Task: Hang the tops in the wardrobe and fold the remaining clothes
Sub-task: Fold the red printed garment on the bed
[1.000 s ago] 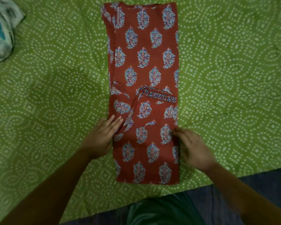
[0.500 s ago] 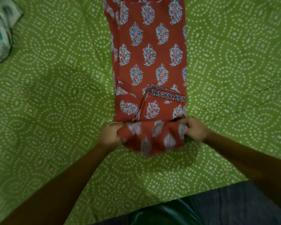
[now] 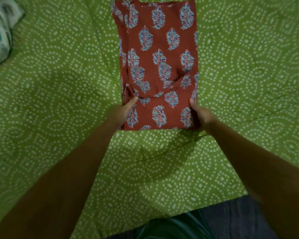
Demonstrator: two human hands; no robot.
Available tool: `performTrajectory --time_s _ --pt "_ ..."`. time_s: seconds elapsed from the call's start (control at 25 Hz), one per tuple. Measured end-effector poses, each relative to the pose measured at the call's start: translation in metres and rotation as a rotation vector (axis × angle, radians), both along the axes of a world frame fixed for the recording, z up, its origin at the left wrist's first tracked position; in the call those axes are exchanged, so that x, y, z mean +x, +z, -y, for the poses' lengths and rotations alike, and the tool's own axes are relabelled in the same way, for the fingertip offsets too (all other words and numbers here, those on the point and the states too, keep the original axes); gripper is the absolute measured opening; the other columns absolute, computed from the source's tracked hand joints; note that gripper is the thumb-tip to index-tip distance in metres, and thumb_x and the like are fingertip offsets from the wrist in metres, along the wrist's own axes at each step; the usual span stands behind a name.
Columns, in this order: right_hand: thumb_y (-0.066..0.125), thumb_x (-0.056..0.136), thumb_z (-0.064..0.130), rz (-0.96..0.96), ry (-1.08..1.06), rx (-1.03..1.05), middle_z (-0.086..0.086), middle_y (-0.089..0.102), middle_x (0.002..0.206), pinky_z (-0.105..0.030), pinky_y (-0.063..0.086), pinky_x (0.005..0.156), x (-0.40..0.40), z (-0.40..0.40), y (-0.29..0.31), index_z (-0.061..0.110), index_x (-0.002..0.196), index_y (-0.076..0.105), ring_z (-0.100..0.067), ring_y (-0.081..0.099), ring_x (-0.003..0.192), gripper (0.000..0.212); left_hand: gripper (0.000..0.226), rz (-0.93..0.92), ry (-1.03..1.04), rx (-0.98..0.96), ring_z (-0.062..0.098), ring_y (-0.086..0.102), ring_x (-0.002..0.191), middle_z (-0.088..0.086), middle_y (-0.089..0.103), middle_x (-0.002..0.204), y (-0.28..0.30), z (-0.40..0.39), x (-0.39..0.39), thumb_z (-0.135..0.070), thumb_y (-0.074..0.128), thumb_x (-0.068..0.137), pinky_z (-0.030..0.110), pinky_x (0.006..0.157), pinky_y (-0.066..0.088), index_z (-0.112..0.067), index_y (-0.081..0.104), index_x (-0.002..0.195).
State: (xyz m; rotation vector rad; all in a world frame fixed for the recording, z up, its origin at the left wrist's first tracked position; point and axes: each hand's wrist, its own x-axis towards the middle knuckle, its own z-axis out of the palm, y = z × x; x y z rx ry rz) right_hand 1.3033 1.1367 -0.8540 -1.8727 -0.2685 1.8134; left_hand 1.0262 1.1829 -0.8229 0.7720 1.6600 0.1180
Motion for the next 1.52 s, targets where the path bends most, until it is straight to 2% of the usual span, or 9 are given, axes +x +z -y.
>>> performTrajectory --time_s 0.16,0.4,0.52,0.72,0.92,1.08,1.2,1.36,1.52 --pt "0.065 0.087 0.037 0.129 0.022 0.081 0.000 0.075 0.081 -0.027 0.057 0.071 -0.002 0.045 0.006 0.009 0.085 0.072 -0.016 0.072 0.075 0.029 0.054 -0.208 -0.159 0.219 0.021 0.059 0.055 0.011 0.062 0.059 0.001 0.052 -0.012 -0.051 0.067 0.082 0.032 0.057 0.046 -0.003 0.058 0.060" --pt "0.073 0.074 0.050 0.083 0.136 -0.019 -0.012 0.074 0.092 -0.051 0.052 0.092 -0.012 0.139 0.025 0.000 0.088 0.072 -0.031 0.070 0.090 0.051 0.067 -0.222 -0.120 0.060 0.037 0.068 0.074 0.021 0.070 0.075 -0.007 0.134 -0.039 -0.062 0.069 0.072 0.049 0.071 0.054 0.004 0.069 0.075" --pt "0.072 0.083 0.028 0.339 0.264 0.026 -0.003 0.072 0.086 -0.043 0.053 0.086 -0.013 0.149 0.033 0.009 0.089 0.061 -0.021 0.068 0.083 0.023 0.040 -0.160 -0.076 0.121 0.026 0.069 0.072 0.008 0.072 0.075 0.006 0.141 -0.036 -0.049 0.074 0.073 0.046 0.072 0.056 -0.010 0.071 0.078" --pt "0.083 0.071 0.028 0.470 0.264 0.247 -0.002 0.063 0.094 -0.031 0.050 0.077 -0.014 0.075 0.020 0.020 0.100 0.050 -0.019 0.062 0.086 0.044 0.049 -0.216 -0.048 0.365 0.002 0.052 0.065 -0.007 0.053 0.080 0.010 0.082 -0.008 -0.009 0.078 0.074 0.017 0.059 0.041 -0.018 0.047 0.111" --pt "0.073 0.083 0.029 0.548 0.302 0.266 -0.005 0.063 0.079 -0.026 0.044 0.064 -0.010 0.020 0.005 0.011 0.078 0.060 -0.017 0.057 0.073 0.023 0.028 -0.213 0.048 0.498 0.001 0.047 0.047 -0.005 0.051 0.067 0.007 0.038 0.015 0.010 0.041 0.088 0.009 0.043 0.033 -0.004 0.058 0.105" --pt "0.065 0.089 0.027 0.613 0.391 0.269 -0.011 0.063 0.090 -0.028 0.043 0.066 -0.005 0.029 0.005 0.013 0.082 0.056 -0.019 0.055 0.078 0.018 0.011 -0.247 0.044 0.458 -0.003 0.053 0.058 -0.006 0.057 0.069 -0.002 0.035 0.009 -0.001 0.053 0.089 0.013 0.058 0.042 -0.009 0.060 0.092" --pt "0.061 0.091 0.026 0.708 0.373 0.396 -0.006 0.058 0.105 -0.034 0.045 0.087 -0.001 0.045 0.015 0.013 0.102 0.055 -0.019 0.055 0.096 0.017 0.014 -0.250 0.102 0.440 0.023 0.062 0.084 0.005 0.063 0.090 -0.008 0.042 -0.005 -0.005 0.052 0.089 0.038 0.079 0.050 -0.010 0.058 0.101" --pt "0.044 0.099 0.034 1.070 0.851 0.746 -0.008 0.040 0.146 -0.041 0.028 0.110 -0.008 0.064 0.024 0.010 0.142 0.038 -0.023 0.035 0.135 0.049 0.040 -0.535 -0.589 0.981 0.025 0.049 0.121 0.006 0.054 0.129 0.011 0.065 -0.008 -0.013 0.046 0.091 0.040 0.103 0.037 -0.008 0.047 0.131" --pt "0.023 0.098 0.055 1.063 1.458 0.894 -0.005 0.010 0.160 -0.045 0.013 0.118 -0.043 0.088 0.002 0.010 0.152 0.018 -0.021 0.009 0.148 0.070 0.065 -0.426 -1.263 0.955 0.017 0.013 0.147 0.000 0.017 0.159 -0.007 0.102 0.024 -0.049 0.027 0.098 0.042 0.118 0.015 -0.013 0.018 0.152"
